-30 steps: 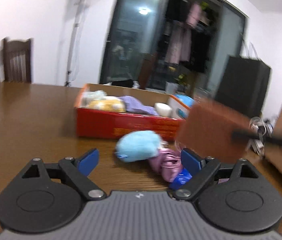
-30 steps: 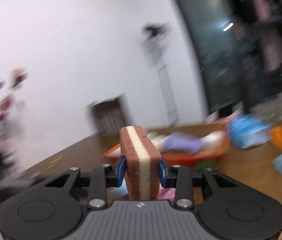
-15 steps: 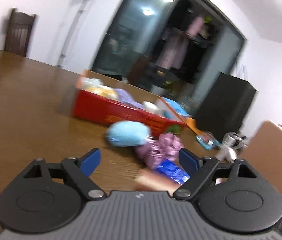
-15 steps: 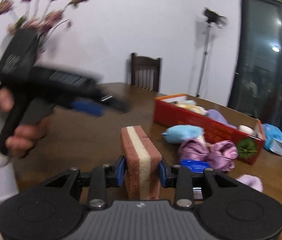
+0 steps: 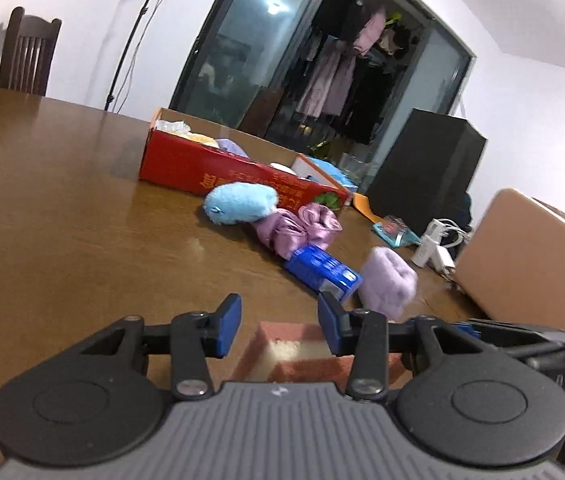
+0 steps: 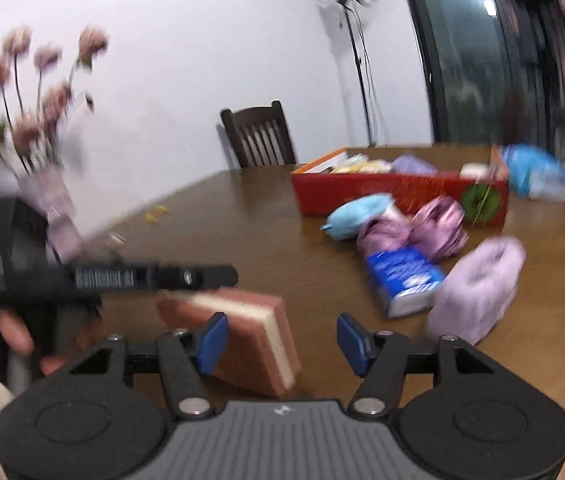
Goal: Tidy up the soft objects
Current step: 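Lift the sponge with the right gripper while the left gripper closes on it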
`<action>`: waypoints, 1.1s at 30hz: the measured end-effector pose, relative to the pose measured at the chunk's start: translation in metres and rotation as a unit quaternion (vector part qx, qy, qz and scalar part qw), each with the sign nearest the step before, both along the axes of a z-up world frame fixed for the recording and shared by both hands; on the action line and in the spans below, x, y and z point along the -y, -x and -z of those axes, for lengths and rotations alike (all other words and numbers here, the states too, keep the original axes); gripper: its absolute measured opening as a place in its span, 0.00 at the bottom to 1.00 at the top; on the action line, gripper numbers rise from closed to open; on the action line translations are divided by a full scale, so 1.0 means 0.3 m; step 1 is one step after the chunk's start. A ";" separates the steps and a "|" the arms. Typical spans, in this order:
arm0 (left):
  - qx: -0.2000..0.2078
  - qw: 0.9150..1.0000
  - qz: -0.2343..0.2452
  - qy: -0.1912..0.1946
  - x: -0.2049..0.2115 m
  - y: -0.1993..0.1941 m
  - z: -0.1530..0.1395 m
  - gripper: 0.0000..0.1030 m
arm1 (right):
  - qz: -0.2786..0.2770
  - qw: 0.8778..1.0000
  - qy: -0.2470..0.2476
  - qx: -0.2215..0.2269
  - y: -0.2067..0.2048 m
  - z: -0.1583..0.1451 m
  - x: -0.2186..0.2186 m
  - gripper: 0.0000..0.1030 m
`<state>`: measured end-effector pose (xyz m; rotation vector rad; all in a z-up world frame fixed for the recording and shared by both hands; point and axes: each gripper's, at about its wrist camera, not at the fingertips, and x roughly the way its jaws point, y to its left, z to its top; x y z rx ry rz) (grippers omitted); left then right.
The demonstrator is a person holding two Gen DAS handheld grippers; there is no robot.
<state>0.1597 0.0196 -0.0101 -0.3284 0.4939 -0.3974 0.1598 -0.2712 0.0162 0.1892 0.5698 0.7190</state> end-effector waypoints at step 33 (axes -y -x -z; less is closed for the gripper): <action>-0.045 0.993 -0.010 -0.105 0.004 -0.018 0.000 0.46 | 0.023 0.995 -0.029 -0.093 -0.180 0.129 -0.024 0.39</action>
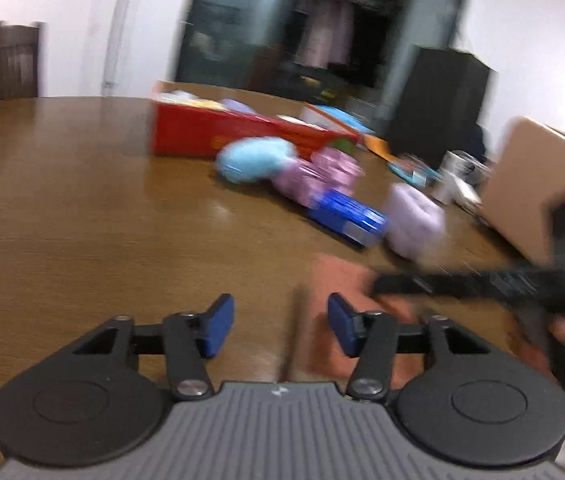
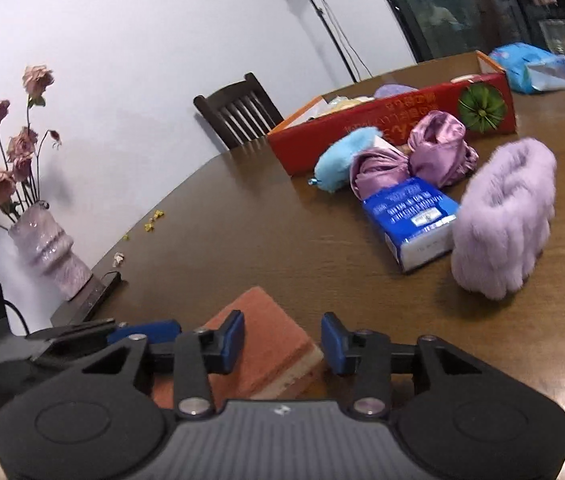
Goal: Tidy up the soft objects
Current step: 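Lift the sponge with the right gripper while the left gripper closes on it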
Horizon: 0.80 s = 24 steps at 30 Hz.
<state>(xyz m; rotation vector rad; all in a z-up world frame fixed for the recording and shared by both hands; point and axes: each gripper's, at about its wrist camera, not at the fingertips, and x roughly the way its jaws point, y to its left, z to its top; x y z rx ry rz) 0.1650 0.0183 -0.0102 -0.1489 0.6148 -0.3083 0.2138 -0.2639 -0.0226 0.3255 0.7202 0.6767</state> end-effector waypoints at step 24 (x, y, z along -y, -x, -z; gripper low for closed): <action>-0.107 0.979 0.060 0.161 -0.042 0.069 0.026 0.55 | 0.043 0.999 0.000 0.012 0.118 -0.004 0.023 0.39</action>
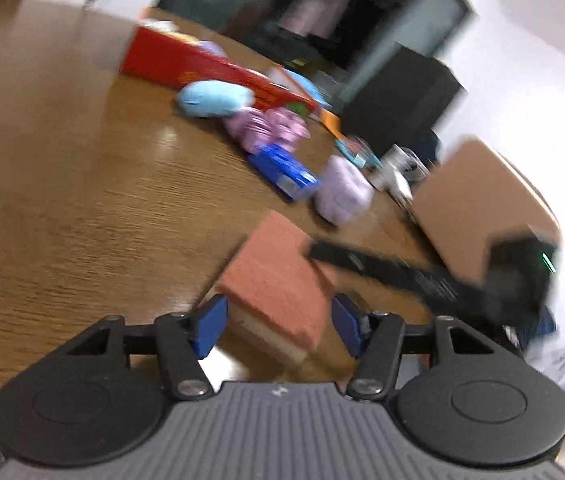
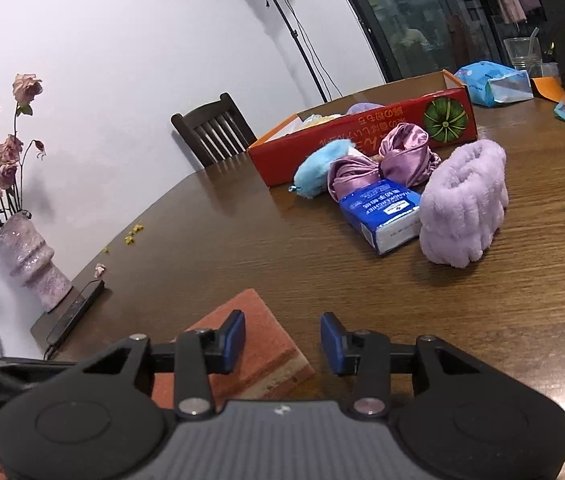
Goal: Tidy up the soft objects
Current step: 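Carry the sponge into the cardboard box with both grippers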
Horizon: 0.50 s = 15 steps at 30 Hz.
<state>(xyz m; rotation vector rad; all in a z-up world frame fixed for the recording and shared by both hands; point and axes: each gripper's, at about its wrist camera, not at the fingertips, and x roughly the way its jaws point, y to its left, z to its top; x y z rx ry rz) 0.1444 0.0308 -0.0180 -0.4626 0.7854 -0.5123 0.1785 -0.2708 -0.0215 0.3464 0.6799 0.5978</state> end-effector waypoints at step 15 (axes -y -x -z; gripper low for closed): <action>-0.005 0.999 -0.043 -0.024 0.000 -0.103 0.007 0.40 | -0.022 0.998 -0.048 -0.040 -0.065 0.018 -0.011 0.36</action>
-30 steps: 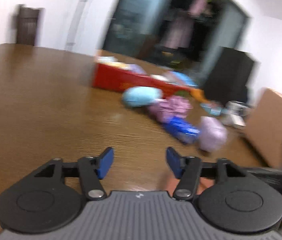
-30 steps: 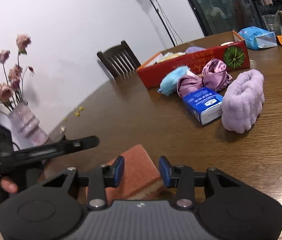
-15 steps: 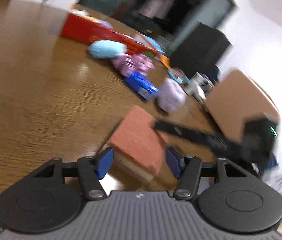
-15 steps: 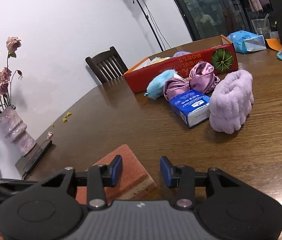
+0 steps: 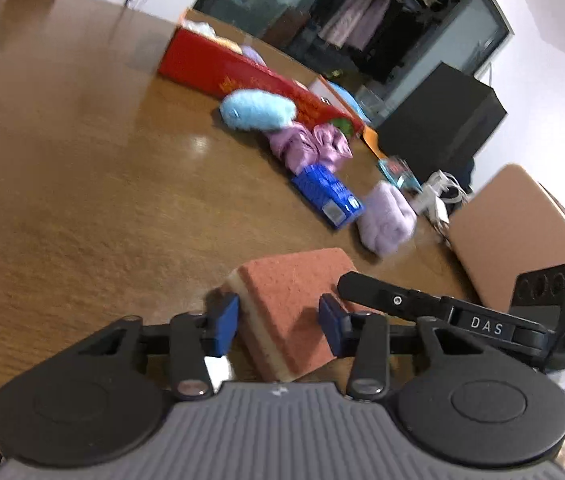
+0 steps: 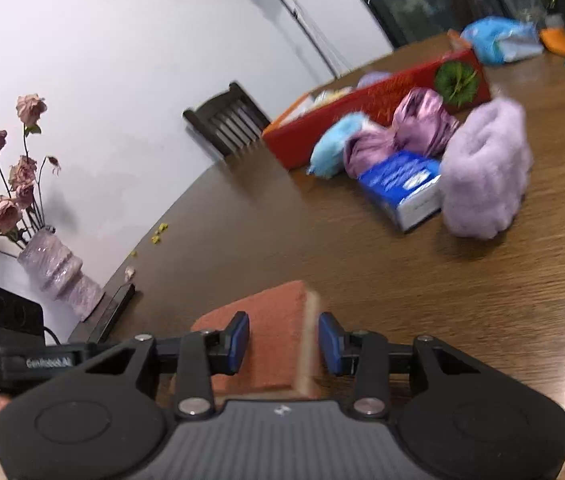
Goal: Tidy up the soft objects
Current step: 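Carry the sponge into the cardboard box with both grippers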
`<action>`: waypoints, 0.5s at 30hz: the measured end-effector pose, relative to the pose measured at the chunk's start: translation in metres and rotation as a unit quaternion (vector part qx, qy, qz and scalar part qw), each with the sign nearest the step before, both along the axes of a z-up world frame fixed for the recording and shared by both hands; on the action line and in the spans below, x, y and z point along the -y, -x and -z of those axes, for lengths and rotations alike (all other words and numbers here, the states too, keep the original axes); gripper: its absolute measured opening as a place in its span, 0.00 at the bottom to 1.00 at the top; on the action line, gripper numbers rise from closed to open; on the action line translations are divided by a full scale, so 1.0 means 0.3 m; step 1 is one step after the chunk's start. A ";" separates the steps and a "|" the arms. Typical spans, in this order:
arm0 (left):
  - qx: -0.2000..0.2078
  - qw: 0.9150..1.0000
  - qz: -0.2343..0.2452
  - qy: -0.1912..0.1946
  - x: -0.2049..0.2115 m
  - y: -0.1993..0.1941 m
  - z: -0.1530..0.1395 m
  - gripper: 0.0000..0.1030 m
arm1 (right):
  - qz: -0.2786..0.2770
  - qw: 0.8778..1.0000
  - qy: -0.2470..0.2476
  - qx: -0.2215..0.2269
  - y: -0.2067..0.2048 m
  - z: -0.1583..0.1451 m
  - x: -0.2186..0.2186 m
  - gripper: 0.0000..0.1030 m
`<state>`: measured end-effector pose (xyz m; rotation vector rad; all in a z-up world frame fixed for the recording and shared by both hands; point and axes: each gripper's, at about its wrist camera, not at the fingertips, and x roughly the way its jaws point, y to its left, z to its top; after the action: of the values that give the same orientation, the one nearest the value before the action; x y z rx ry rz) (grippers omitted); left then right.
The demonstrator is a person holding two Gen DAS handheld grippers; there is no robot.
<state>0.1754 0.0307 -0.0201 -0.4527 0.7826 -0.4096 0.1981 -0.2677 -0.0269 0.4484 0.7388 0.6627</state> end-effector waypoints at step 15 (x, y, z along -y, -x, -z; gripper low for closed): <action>0.001 0.998 0.021 -0.051 -0.026 -1.079 -0.385 0.37 | 0.020 0.999 0.011 -0.028 -1.014 -0.396 -0.071 0.35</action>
<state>0.4991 0.0385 0.0954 -0.3406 0.8082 -0.4072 0.5022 -0.2463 0.0919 0.4616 0.7866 0.6050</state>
